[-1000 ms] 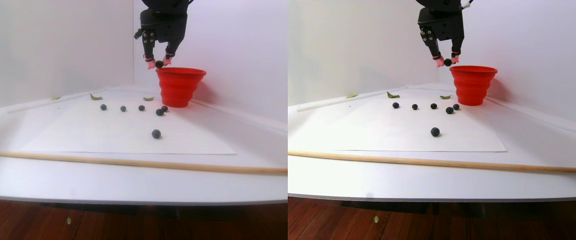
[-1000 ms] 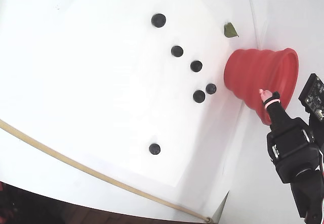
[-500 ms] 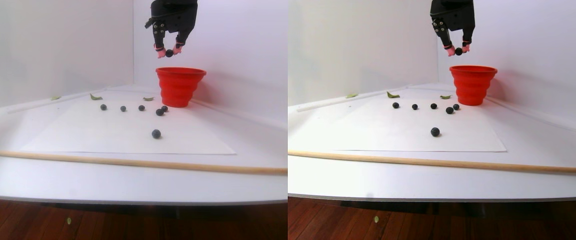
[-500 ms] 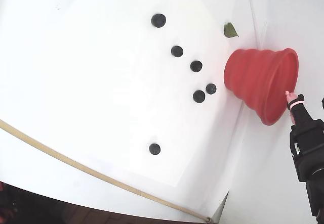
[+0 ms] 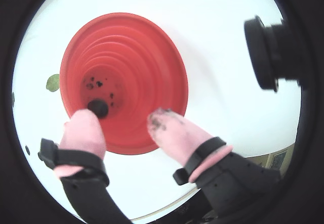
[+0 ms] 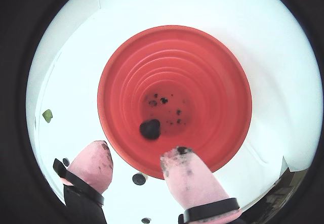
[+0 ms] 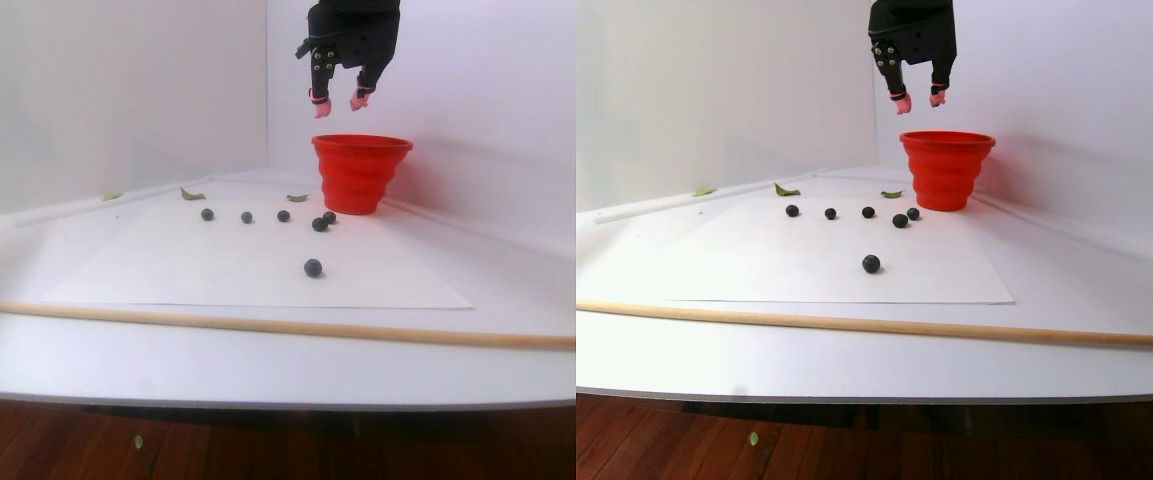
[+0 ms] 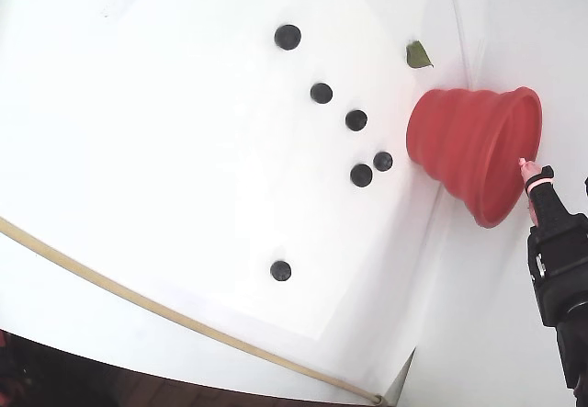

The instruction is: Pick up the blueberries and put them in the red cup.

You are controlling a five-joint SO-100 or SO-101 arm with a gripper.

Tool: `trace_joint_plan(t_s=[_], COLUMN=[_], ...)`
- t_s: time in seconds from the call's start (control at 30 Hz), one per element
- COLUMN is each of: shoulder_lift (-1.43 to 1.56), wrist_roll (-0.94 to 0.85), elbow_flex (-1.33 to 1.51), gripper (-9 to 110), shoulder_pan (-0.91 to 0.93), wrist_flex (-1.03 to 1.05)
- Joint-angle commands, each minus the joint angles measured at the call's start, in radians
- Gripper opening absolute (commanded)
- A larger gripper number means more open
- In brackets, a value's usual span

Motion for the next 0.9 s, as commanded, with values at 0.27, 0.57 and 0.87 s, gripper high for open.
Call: trace_joint_plan(t_s=[0.27,0.57,0.87], shoulder_lift=[0.106,0.213,0.264], wrist_roll=[-0.002,0.006,0.017], elbow_flex=[-0.034,0.072,0.183], gripper=[21,21,21], shoulder_pan=[0.034,0.038,0.046], wrist_flex=[-0.002,0.029,0.029])
